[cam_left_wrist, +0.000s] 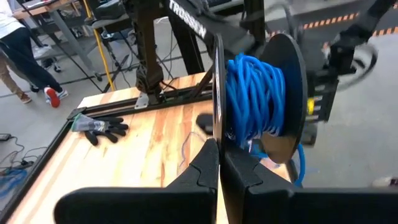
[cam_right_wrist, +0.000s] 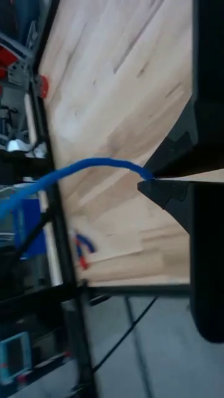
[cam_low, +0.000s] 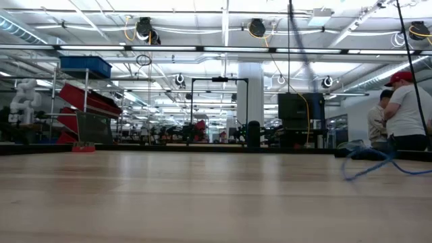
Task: Coil cords
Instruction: Coil the blue wire onto a spool
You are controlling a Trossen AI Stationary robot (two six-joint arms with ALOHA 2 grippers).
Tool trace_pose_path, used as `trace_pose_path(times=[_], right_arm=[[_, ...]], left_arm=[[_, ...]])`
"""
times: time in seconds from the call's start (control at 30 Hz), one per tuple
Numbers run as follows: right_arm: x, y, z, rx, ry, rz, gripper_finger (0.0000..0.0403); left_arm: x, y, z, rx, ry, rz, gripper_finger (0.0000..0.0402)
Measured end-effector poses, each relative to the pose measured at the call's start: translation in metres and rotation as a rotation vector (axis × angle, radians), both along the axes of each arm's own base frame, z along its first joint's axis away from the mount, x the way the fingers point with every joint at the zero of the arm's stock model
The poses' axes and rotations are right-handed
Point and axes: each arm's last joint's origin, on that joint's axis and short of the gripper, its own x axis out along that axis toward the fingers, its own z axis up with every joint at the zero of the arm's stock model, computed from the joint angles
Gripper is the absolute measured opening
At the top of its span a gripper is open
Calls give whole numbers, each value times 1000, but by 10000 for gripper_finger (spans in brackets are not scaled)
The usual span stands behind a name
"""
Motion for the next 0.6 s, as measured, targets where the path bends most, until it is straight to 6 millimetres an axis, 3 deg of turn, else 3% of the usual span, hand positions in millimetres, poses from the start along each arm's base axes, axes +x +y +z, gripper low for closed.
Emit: trace_pose_path(times=[0.27,0.6], right_arm=[[-27,9,45,119,-112,24,0],[-58,28,89,56,-252,45,0]], left_arm=[[-4,5,-8,119,71,7,6],[-5,8,-11,136,89,43,6]])
